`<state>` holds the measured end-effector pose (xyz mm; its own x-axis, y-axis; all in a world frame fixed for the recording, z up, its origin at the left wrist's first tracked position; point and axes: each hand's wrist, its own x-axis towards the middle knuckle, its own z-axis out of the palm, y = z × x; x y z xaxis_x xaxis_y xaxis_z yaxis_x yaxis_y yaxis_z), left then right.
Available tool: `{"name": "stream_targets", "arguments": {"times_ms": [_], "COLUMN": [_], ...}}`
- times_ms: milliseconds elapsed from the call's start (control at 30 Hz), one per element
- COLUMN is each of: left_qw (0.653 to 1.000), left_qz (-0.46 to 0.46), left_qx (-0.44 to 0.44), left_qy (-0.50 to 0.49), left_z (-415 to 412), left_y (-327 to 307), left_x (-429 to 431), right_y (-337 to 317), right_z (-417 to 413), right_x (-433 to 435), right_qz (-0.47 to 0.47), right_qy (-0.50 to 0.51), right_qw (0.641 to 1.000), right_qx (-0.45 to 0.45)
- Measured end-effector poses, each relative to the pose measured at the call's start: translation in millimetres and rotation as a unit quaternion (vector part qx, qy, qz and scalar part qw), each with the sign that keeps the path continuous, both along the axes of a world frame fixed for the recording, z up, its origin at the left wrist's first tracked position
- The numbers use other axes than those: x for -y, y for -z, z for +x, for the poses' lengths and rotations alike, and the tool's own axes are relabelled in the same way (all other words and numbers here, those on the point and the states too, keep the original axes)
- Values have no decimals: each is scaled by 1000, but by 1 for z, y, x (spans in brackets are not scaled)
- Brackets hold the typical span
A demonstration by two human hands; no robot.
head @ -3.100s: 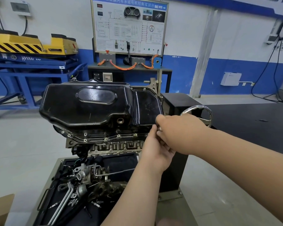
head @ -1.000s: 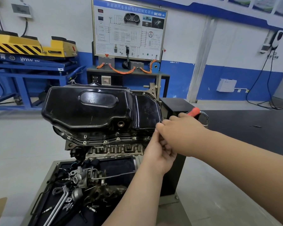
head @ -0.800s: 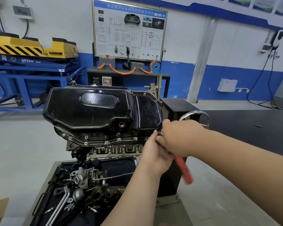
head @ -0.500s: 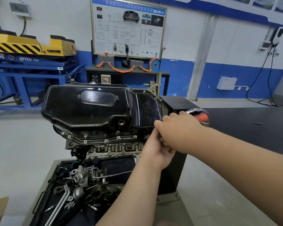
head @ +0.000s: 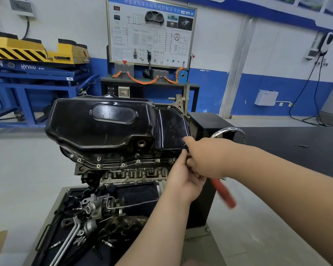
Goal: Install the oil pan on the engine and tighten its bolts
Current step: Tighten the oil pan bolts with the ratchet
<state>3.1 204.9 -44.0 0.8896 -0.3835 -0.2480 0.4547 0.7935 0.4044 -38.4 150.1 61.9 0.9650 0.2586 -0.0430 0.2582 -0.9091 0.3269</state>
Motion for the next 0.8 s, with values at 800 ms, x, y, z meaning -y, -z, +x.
{"name": "stream_targets", "arguments": {"times_ms": [800], "left_qw": [991], "left_qz": [24], "left_qx": [127], "left_qy": [-34], "left_z": [-8], "left_y": [-12], "left_x": [1], "right_y": [12], "right_z": [7], "right_x": [-1], "right_qz": [2], "right_qy": [-76], "right_qw": [994], "right_qx": [81]}}
